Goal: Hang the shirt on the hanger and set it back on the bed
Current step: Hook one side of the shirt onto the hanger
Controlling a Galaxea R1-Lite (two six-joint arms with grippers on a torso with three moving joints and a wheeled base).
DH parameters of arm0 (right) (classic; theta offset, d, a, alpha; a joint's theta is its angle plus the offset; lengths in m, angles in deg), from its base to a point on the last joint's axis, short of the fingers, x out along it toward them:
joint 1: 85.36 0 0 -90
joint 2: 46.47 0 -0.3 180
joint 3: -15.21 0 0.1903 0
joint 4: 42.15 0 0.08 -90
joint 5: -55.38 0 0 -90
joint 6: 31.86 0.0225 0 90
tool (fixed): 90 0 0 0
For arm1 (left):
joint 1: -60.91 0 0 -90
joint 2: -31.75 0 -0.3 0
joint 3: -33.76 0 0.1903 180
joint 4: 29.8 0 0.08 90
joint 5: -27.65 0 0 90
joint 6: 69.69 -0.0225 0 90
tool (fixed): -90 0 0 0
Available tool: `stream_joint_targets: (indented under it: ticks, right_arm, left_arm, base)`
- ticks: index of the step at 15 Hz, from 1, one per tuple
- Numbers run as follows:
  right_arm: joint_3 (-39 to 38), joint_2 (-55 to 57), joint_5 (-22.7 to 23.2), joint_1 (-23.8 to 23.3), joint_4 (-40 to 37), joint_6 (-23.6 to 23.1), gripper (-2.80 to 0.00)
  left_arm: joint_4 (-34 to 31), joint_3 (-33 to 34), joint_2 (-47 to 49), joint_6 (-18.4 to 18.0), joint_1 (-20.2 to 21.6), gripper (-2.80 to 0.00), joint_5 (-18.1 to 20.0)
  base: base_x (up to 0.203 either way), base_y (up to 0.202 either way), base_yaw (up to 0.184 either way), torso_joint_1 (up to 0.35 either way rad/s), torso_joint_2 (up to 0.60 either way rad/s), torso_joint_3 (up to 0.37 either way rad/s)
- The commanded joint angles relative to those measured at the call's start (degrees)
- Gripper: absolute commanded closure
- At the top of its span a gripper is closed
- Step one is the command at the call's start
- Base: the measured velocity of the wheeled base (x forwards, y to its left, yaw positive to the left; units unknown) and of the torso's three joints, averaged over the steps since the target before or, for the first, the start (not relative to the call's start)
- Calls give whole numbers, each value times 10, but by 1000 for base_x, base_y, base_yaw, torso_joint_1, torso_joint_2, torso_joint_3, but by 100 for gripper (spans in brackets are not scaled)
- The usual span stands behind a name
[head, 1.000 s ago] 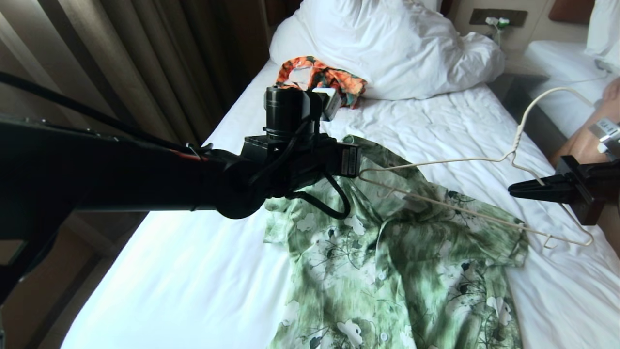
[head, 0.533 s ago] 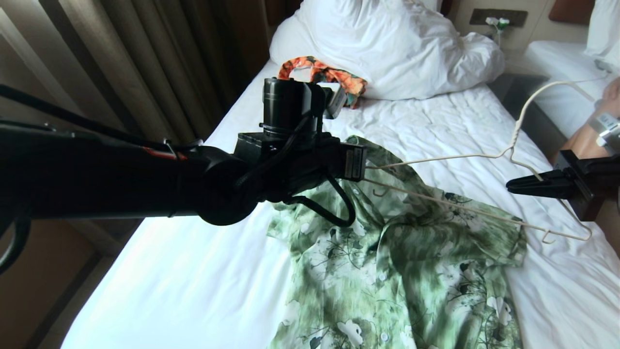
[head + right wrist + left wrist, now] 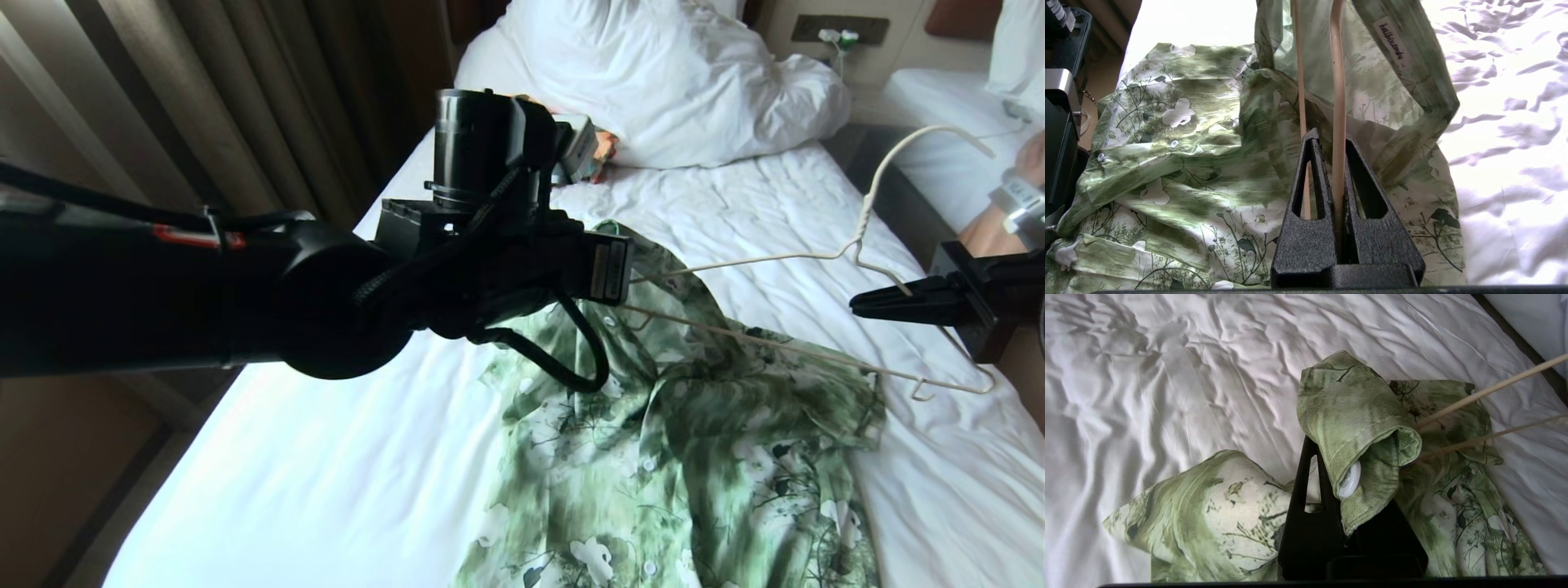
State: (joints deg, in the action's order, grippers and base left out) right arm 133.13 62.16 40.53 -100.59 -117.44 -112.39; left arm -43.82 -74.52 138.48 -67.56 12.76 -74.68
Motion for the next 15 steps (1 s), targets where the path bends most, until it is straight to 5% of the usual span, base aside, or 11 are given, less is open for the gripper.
stream_joint_targets:
  ticks: [1,15]
  right_arm:
    - [1,1,4,-2,-3,-4,0]
    - [6,4,8,29,-4,8,0]
  left_arm:
    - [-5,16,-25,2,1,0,-1]
    - [-12,-81,52,4,-76,0,-20]
  base:
    - [0,0,0,0,0,0]
    - [0,0,0,0,0,0]
